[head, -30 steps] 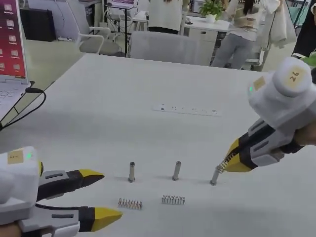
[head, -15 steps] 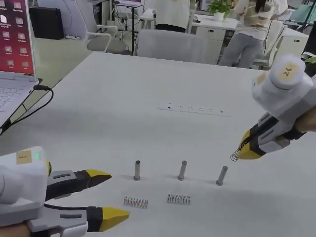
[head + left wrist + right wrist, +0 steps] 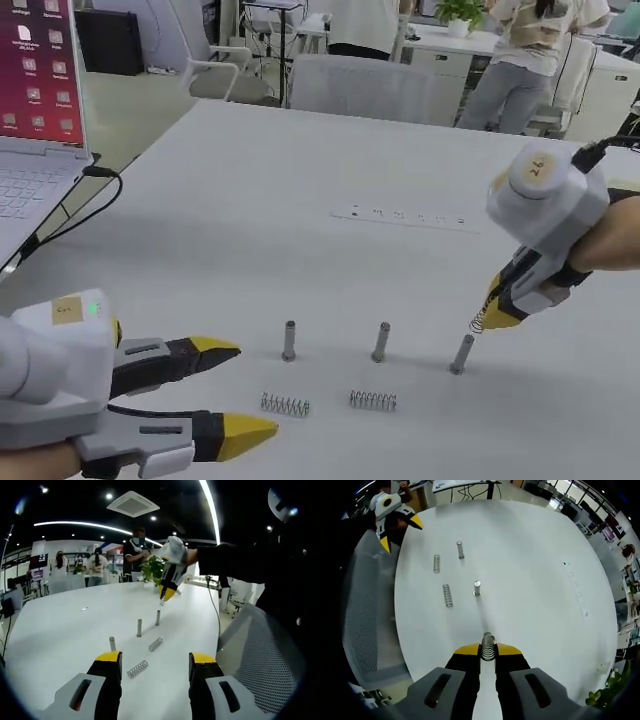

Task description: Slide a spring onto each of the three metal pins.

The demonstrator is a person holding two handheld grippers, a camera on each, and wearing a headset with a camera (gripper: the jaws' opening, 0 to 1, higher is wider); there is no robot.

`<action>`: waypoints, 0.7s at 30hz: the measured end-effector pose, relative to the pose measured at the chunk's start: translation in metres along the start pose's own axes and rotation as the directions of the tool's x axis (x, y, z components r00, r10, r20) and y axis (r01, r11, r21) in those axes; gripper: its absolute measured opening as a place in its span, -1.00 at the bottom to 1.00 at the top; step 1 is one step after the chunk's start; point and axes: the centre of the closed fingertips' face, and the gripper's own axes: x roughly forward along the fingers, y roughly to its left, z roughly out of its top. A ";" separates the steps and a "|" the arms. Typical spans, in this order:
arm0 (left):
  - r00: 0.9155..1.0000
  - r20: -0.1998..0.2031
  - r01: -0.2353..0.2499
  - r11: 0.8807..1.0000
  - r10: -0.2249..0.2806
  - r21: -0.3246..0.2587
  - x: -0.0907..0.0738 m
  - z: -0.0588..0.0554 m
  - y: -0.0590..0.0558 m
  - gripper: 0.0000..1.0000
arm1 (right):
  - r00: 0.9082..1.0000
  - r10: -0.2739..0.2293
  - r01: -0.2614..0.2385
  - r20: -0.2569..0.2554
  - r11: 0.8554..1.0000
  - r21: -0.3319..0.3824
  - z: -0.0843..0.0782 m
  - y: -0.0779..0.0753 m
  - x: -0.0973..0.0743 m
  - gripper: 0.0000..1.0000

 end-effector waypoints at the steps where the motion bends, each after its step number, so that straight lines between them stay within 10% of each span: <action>1: 1.000 0.001 -0.001 1.000 0.001 0.000 0.000 0.000 0.000 -0.04 | 1.000 -0.003 0.003 0.000 1.000 0.005 -0.001 -0.001 0.001 -0.84; 21: 1.000 0.006 -0.001 1.000 0.001 -0.011 -0.001 -0.001 0.003 -0.07 | 1.000 0.016 -0.016 -0.019 1.000 0.022 -0.004 -0.001 0.016 -0.84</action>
